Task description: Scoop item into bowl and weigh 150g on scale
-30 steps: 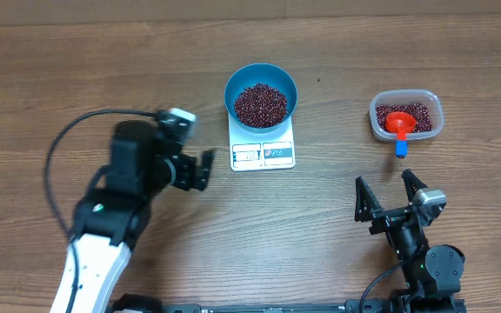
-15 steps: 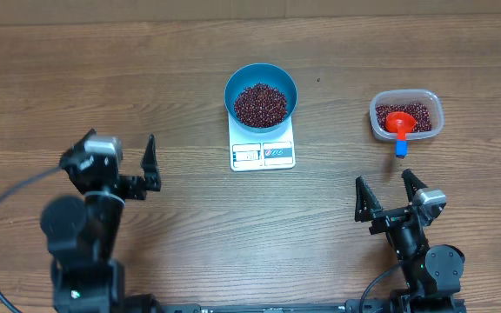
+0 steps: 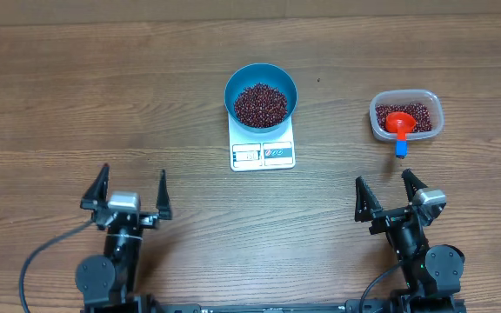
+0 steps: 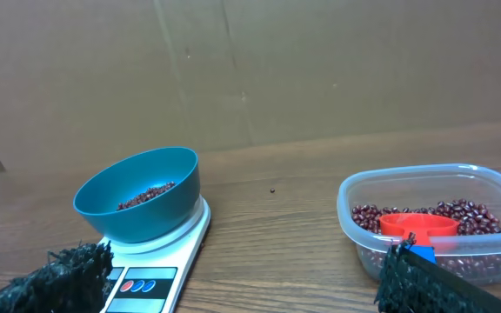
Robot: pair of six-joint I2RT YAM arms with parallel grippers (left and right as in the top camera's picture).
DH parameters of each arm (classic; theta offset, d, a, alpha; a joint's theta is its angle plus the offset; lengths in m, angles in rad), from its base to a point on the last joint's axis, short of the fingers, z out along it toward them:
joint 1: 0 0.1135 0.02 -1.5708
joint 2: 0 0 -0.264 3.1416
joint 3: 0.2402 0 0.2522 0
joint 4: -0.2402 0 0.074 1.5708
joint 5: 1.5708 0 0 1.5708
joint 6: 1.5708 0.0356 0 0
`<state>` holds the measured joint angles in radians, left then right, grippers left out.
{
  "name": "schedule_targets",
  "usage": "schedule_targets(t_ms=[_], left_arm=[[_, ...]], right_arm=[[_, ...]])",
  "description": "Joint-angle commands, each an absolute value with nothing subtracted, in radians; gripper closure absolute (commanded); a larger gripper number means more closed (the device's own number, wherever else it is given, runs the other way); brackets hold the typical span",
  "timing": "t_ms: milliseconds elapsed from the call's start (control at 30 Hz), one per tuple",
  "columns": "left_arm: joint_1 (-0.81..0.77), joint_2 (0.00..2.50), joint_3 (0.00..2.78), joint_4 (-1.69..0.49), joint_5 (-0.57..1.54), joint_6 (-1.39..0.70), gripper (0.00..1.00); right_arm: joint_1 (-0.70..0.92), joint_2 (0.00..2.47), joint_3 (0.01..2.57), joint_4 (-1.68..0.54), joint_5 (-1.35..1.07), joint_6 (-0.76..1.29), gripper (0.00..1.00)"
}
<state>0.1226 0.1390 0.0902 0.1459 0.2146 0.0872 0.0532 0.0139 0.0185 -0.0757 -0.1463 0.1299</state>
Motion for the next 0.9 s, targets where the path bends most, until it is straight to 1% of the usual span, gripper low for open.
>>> schedule_targets(t_ms=[0,100,300,867], left_arm=[[0.129,0.072,0.04,0.127,0.226,0.144,0.01],[0.129,0.053,0.02,0.091,0.226,0.168,0.01],[0.128,0.001,0.004,-0.062,0.223,0.187,0.0],[0.112,0.004,0.005,-0.057,0.207,0.191,0.0]], right_arm=[[0.058,0.003,0.008,-0.071,-0.142,0.126,0.0],[0.058,0.003,0.008,-0.071,-0.142,0.126,0.0],[0.058,0.003,0.008,-0.071,-0.142,0.126,0.0],[0.058,0.003,0.008,-0.071,-0.142,0.126,0.0]])
